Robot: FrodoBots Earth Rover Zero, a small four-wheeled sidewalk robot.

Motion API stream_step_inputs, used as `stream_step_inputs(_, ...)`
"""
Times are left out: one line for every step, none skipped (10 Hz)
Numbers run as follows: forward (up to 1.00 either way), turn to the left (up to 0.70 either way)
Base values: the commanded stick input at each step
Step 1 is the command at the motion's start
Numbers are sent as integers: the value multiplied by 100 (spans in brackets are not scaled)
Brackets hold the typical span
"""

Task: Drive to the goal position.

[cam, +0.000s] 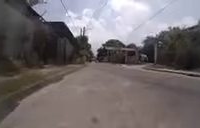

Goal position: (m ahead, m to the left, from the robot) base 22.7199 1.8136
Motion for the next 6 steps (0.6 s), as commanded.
stream_step_inputs(100, 0)
stream_step_inputs(100, 0)
stream_step_inputs(100, 0)
stream_step_inputs(100, 0)
stream_step_inputs(100, 0)
stream_step_inputs(100, 0)
